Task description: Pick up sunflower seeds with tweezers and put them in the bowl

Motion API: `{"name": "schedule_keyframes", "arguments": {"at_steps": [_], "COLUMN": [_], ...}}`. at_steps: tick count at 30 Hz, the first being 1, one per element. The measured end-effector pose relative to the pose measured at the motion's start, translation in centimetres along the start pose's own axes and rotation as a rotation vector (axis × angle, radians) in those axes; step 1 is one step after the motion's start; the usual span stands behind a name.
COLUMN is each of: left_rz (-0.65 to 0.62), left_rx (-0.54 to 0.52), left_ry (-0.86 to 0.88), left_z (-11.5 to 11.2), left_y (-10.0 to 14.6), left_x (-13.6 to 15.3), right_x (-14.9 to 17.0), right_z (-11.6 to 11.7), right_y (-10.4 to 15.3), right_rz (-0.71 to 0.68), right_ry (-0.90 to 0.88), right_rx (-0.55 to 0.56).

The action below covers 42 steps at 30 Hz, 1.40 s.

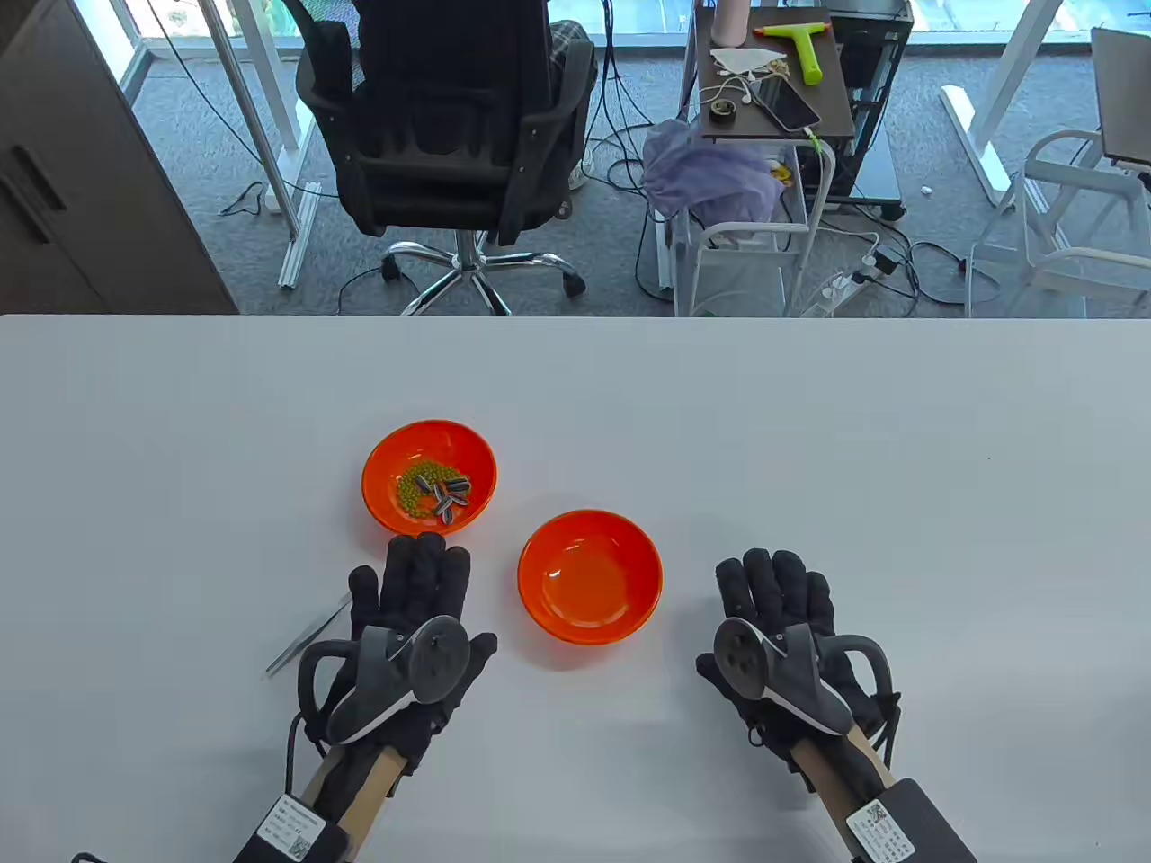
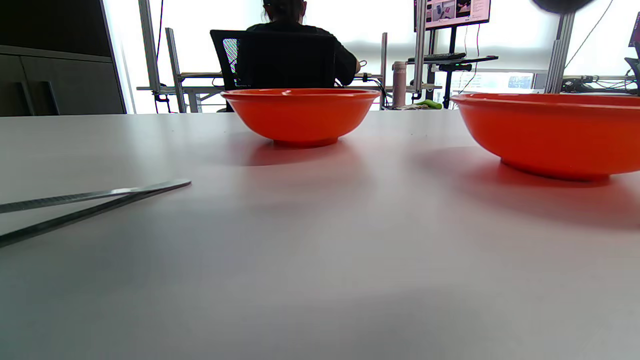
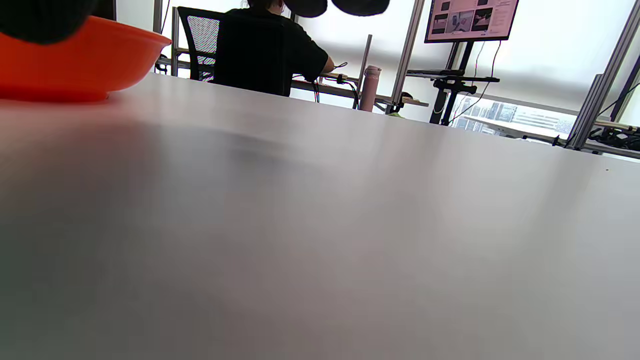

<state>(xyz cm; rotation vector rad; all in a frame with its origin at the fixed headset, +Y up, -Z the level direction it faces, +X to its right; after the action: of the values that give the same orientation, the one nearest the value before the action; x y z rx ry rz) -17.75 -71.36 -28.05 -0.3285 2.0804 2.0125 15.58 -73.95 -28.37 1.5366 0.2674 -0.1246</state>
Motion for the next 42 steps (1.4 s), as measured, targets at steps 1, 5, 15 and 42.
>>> {"name": "schedule_keyframes", "arguments": {"at_steps": [1, 5, 15, 42], "left_rz": [-0.001, 0.001, 0.023, 0.566], "left_rx": [0.001, 0.000, -0.038, 0.341], "left_ry": [0.000, 0.000, 0.002, -0.035], "left_z": [0.0, 0.0, 0.4, -4.4], "left_y": [0.0, 0.0, 0.0, 0.6], "left_x": [0.0, 0.0, 0.5, 13.3], "right_x": [0.0, 0.0, 0.1, 0.3], "right_z": [0.0, 0.0, 0.0, 0.4], "right_y": [0.0, 0.0, 0.0, -0.2], "right_rz": [0.000, 0.001, 0.006, 0.014], "right_ry": [0.000, 0.001, -0.005, 0.002], "right_rx": [0.000, -0.002, 0.004, -0.044]}}
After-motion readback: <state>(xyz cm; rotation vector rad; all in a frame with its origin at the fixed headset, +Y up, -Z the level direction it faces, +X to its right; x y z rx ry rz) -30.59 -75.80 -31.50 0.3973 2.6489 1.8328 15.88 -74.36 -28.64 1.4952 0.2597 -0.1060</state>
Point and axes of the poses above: the tracker on the back of each hand, its own x axis roughly to the little-finger side, its own y axis roughly from the fingertips to the wrist, z = x × y, the point moved 5 cm from there along -y, roughly from the wrist to the fingertips, and after that the axes turned 9 degrees about -z, right-handed, at the moved point
